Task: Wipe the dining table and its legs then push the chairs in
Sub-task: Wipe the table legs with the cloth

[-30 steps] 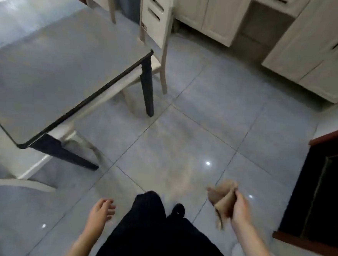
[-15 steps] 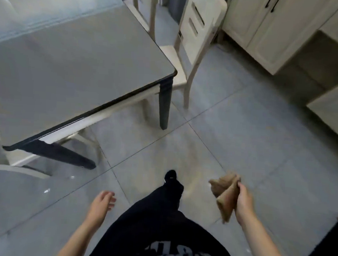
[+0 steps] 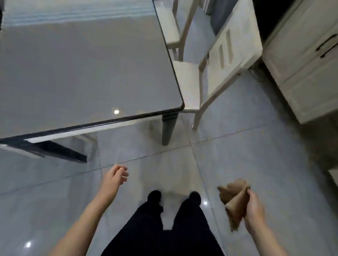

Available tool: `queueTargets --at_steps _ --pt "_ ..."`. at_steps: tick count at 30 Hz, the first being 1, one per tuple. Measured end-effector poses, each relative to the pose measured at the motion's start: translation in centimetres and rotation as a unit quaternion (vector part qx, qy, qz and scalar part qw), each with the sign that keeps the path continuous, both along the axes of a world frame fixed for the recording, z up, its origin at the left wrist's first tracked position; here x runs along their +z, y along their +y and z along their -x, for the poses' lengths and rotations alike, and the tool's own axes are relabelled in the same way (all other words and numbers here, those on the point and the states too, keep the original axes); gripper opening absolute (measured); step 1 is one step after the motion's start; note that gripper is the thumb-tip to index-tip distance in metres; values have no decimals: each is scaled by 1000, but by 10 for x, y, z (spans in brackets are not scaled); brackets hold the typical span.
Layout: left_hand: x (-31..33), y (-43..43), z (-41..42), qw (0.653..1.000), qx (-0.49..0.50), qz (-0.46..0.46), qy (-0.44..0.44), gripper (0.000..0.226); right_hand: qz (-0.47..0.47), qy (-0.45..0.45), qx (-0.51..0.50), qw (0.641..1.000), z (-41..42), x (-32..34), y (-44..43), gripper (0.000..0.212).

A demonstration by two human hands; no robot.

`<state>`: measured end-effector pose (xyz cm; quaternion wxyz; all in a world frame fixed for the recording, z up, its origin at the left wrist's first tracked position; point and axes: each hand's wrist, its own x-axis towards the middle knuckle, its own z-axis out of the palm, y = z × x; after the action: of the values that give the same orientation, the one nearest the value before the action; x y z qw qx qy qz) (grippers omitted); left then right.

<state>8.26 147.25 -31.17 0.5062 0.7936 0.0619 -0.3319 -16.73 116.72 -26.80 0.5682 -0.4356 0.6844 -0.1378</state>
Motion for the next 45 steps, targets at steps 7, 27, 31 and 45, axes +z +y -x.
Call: queueTargets --at_steps 7,27,31,45 --pt "-57 -31 35 990 127 -33 46 26 -22 -66 193 979 -143 -49 -77 29" --pt "-376 -280 -172 950 -24 276 -142 39 364 -441 105 814 -395 -404 -35 34" --pt "-413 -295 -184 917 -48 335 -209 44 494 -379 104 776 -409 -530 -38 53" --pt "-442 -291 -223 898 -44 242 -364 23 537 -416 43 733 -418 -402 -42 40"
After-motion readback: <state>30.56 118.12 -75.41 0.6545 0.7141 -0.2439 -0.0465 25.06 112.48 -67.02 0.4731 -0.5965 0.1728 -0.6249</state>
